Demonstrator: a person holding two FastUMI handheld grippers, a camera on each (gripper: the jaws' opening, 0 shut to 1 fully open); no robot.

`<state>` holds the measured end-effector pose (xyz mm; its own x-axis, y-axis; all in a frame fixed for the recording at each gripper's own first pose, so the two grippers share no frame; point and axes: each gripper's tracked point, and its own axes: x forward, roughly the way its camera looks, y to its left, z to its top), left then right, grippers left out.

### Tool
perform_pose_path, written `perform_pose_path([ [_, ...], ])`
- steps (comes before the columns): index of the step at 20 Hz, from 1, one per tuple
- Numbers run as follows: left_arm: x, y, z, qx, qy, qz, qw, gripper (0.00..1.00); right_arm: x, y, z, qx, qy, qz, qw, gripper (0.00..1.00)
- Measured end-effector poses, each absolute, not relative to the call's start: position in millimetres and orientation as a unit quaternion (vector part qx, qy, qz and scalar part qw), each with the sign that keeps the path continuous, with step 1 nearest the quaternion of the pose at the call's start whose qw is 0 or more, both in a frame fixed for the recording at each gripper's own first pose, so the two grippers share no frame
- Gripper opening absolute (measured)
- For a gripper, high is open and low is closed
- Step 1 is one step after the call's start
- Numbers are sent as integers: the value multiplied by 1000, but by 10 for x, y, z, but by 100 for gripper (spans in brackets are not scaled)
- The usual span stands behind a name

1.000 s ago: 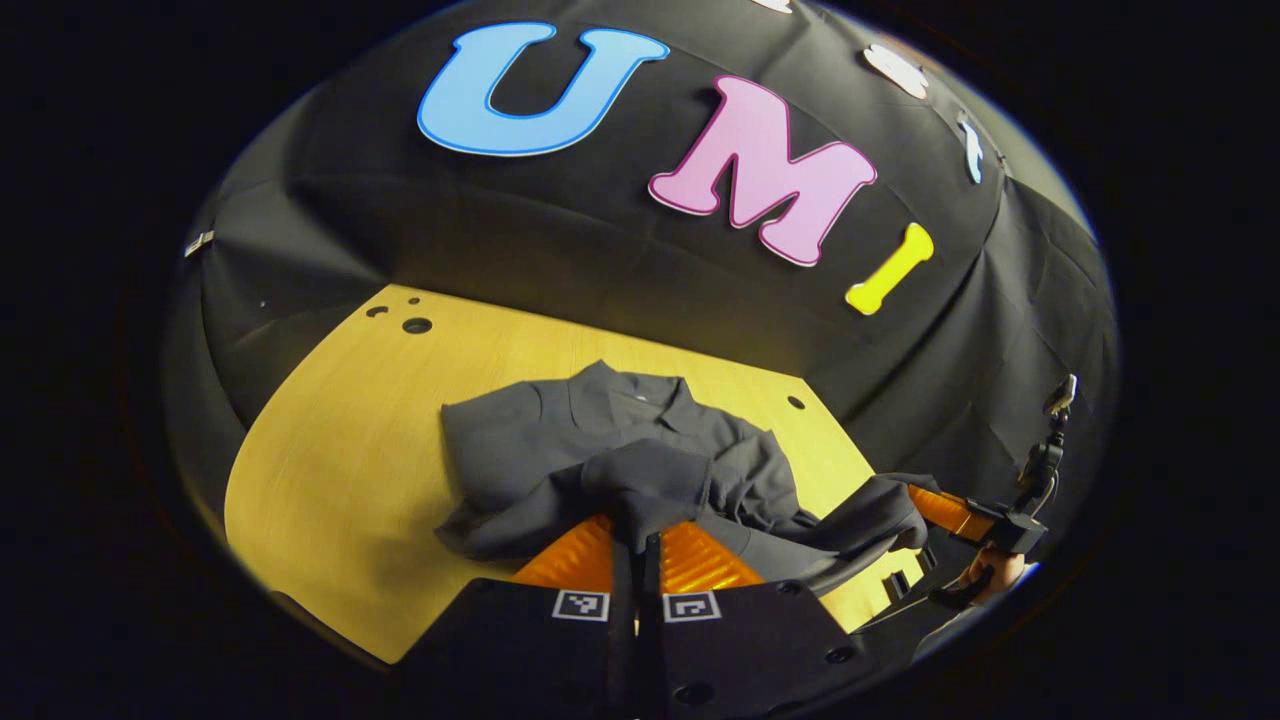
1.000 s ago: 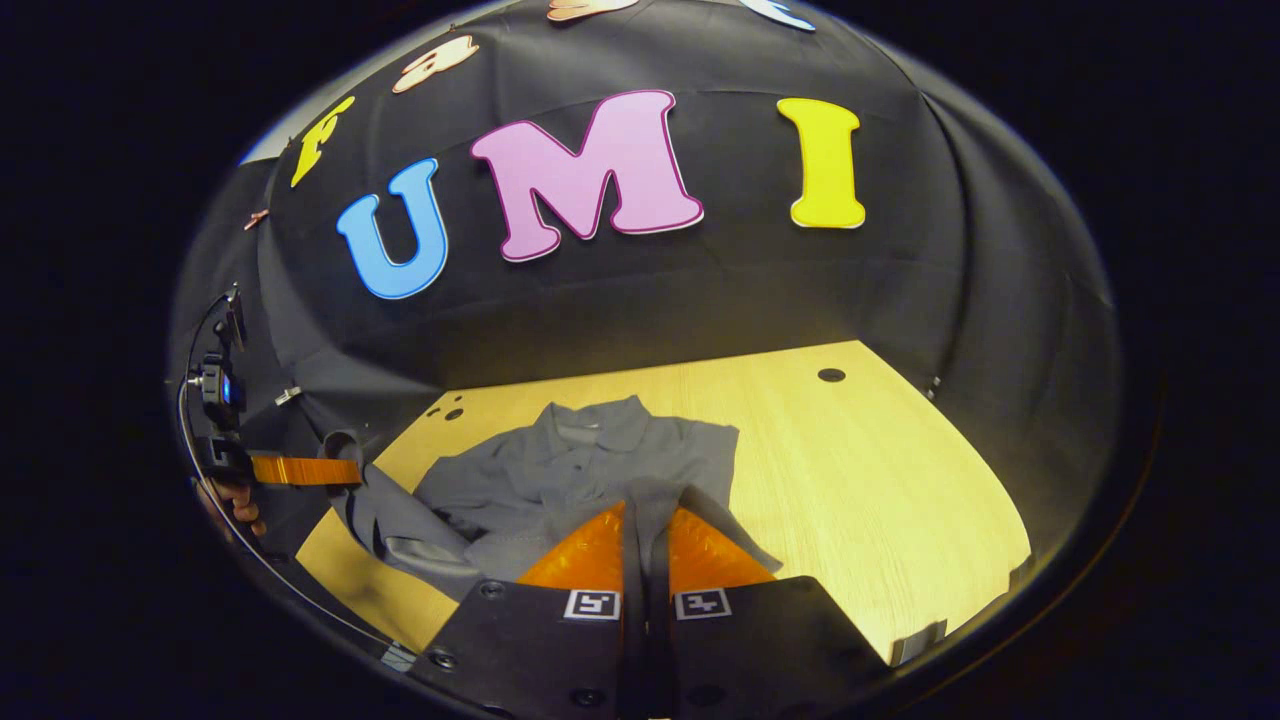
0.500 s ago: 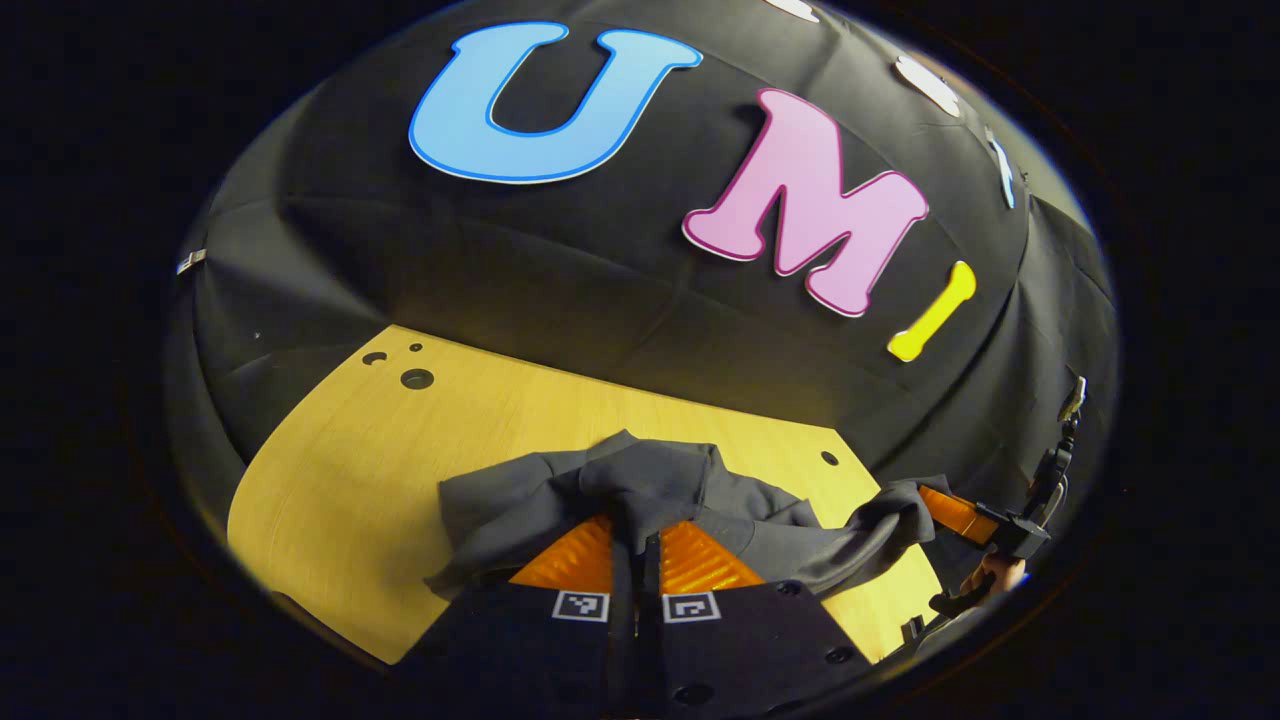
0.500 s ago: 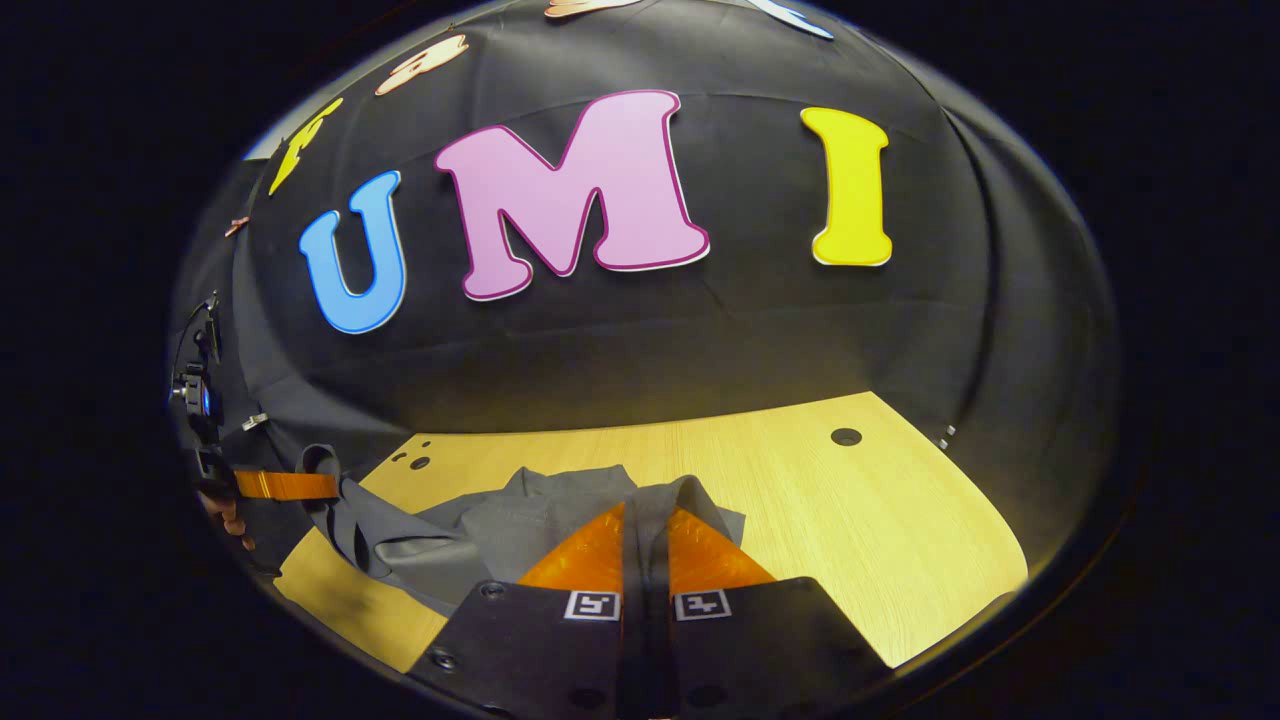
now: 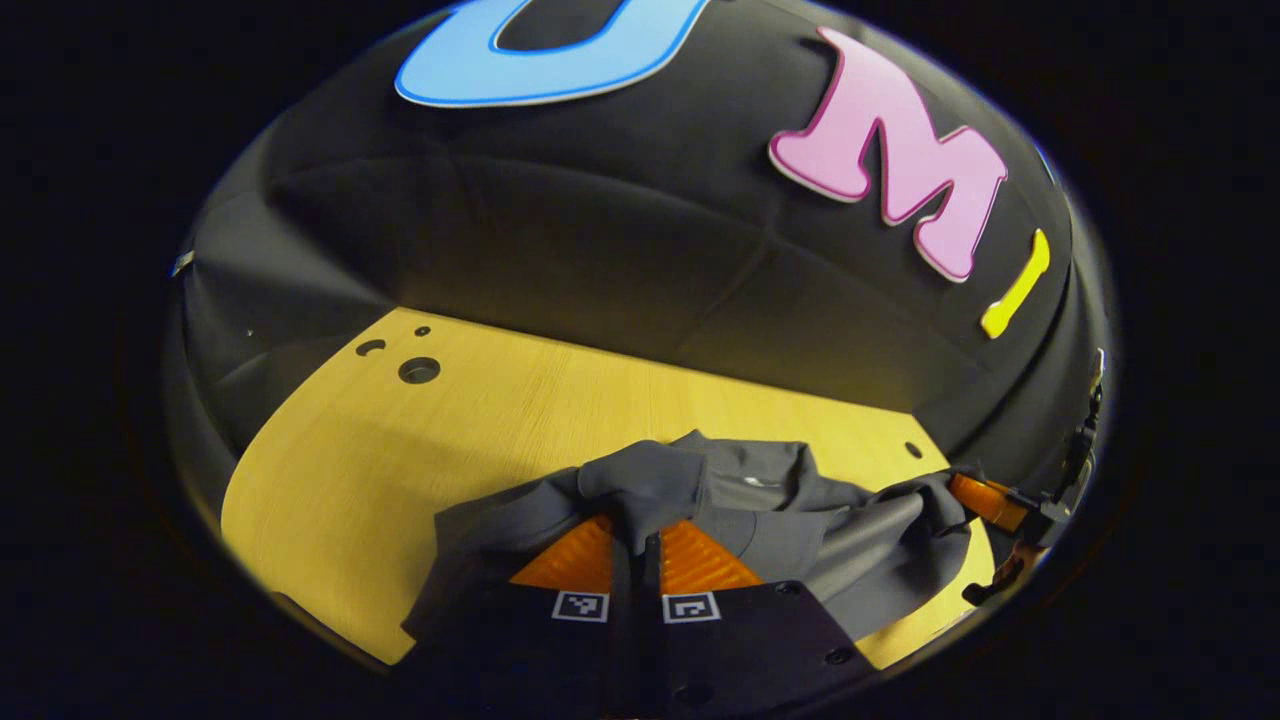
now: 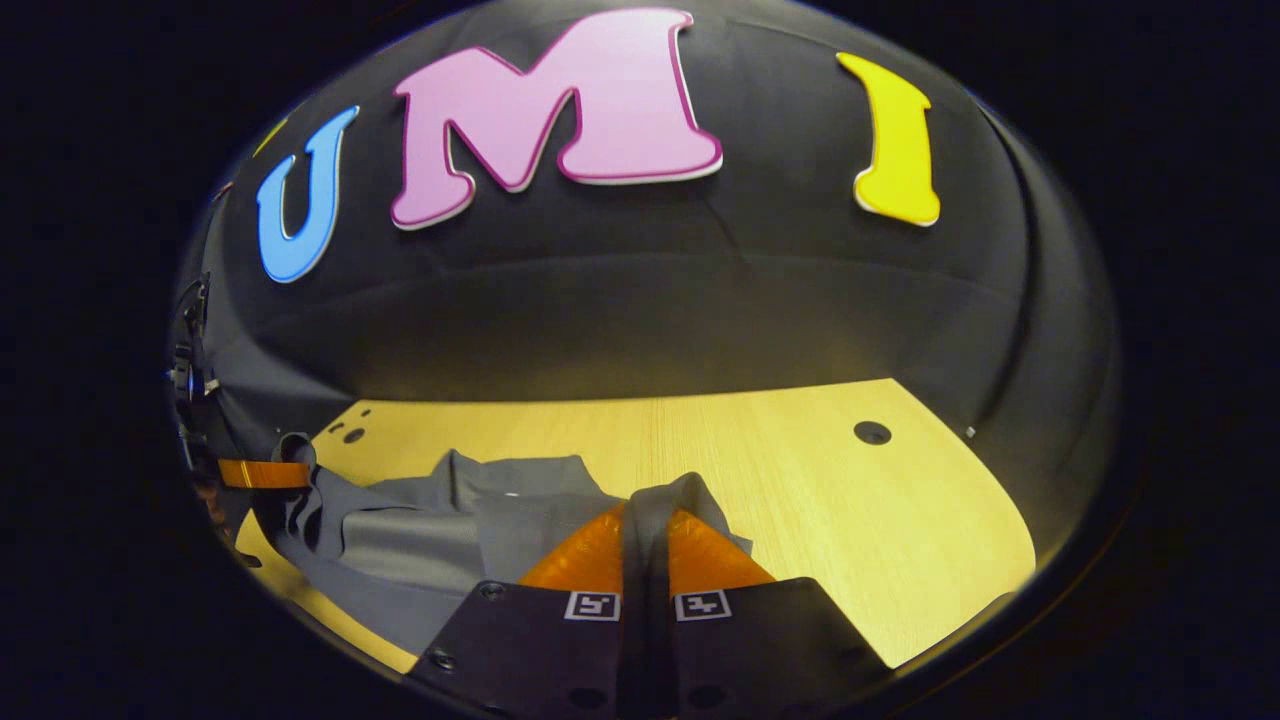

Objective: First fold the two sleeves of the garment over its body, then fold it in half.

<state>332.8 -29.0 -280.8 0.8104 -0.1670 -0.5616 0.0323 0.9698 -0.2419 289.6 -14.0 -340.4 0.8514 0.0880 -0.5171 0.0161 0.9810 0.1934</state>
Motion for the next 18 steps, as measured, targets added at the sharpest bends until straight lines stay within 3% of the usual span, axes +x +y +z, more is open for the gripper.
perform_pose_path([
  [5, 3507, -310, -3225, -82, 338, -36, 937, 5, 2936, -119, -3961, 92, 331, 9, 939, 6],
  [7, 3535, -314, -3282, -87, 339, -26, 936, 12, 2924, -126, -4046, 102, 345, 5, 933, 12],
  [9, 3520, -265, -3327, -91, 342, -9, 935, 25, 2935, -179, -4035, 113, 347, -3, 931, 30],
  [10, 3499, -231, -3330, -89, 344, -1, 935, 42, 2948, -217, -3988, 115, 342, -7, 933, 38],
  [12, 3456, -214, -3296, -87, 346, 6, 934, 63, 2952, -286, -3836, 114, 328, -13, 938, 50],
  [14, 3401, -167, -3195, -77, 340, 16, 937, 86, 2916, -340, -3681, 114, 315, -16, 942, 74],
  [16, 3354, -139, -3054, -68, 327, 21, 942, 97, 2852, -384, -3533, 111, 305, -17, 946, 78],
  [18, 3266, -142, -2891, -63, 313, 14, 948, 96, 2759, -368, -3336, 116, 292, -14, 949, 84],
])
